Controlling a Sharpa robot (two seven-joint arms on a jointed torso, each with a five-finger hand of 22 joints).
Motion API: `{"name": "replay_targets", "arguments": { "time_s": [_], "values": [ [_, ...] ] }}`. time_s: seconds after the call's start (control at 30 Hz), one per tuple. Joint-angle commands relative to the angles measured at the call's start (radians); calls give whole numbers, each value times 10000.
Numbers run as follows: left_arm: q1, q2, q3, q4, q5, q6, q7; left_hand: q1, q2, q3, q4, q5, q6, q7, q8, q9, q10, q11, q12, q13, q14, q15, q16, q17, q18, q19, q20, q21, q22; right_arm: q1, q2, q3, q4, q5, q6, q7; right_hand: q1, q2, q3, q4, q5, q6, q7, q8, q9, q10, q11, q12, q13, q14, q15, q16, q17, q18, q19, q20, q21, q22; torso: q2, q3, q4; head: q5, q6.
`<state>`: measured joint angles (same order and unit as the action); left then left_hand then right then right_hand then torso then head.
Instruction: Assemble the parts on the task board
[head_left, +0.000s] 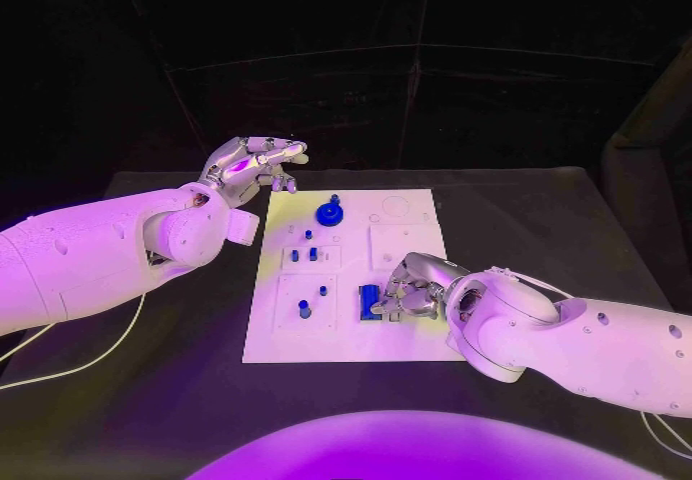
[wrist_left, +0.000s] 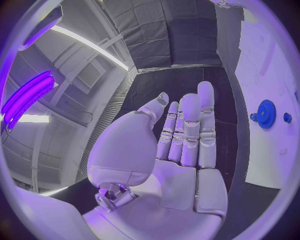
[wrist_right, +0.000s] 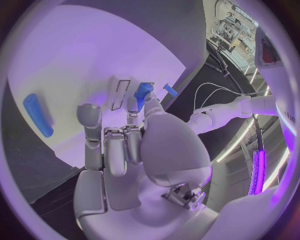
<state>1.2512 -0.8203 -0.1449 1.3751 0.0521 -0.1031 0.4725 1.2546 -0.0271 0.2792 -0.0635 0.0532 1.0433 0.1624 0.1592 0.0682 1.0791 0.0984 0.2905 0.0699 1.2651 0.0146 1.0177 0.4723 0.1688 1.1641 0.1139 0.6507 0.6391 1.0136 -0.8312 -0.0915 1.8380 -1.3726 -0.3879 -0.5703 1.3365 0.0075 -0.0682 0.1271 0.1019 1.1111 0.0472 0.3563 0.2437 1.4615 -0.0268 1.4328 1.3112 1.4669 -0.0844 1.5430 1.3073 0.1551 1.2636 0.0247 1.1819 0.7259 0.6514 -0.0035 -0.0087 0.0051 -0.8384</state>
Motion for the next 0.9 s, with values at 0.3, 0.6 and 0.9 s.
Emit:
{"name": "replay_targets", "arguments": {
  "time_s": [0.3,0.6,0.9],
  "values": [
    [12,16,7,-6,27,130,33,56,49,-35,-14,-22,-41,49,-38,-9,-70,6,-48,-12,-62,12,-41,-11,137,-52,45,-57,-10,11,-152,-7,44,-78,-335,242,-426,-6,-216,185,353,-107,73,-210,-15,440,50,-99,1303,923,-16,10,2064,-159,13,-30,-71,-53,5,3,-2,20,-23],
    [10,-25,4,12,27,119,31,56,49,-35,-14,-22,-41,49,-38,-9,-70,6,-48,-12,-62,12,-41,-11,137,-52,45,-57,-10,181,-1667,7,642,884,-954,1289,-733,-252,-793,414,1811,-1063,471,-946,-229,260,382,-467,1043,910,248,-25,2000,-134,-94,187,-190,-248,-10,-16,-31,-84,2],
    [-3,-3,-4,54,27,141,33,56,49,-35,-14,-22,-41,49,-38,-9,-70,6,-48,-12,-62,12,-41,-11,137,-52,45,-57,-10,437,-2857,7,774,-279,-428,1399,-694,-351,-1077,419,1727,-1040,530,-1084,-231,53,454,-904,718,838,335,-186,1689,-59,-299,306,-402,-605,21,9,-135,-223,71]
  ]
}}
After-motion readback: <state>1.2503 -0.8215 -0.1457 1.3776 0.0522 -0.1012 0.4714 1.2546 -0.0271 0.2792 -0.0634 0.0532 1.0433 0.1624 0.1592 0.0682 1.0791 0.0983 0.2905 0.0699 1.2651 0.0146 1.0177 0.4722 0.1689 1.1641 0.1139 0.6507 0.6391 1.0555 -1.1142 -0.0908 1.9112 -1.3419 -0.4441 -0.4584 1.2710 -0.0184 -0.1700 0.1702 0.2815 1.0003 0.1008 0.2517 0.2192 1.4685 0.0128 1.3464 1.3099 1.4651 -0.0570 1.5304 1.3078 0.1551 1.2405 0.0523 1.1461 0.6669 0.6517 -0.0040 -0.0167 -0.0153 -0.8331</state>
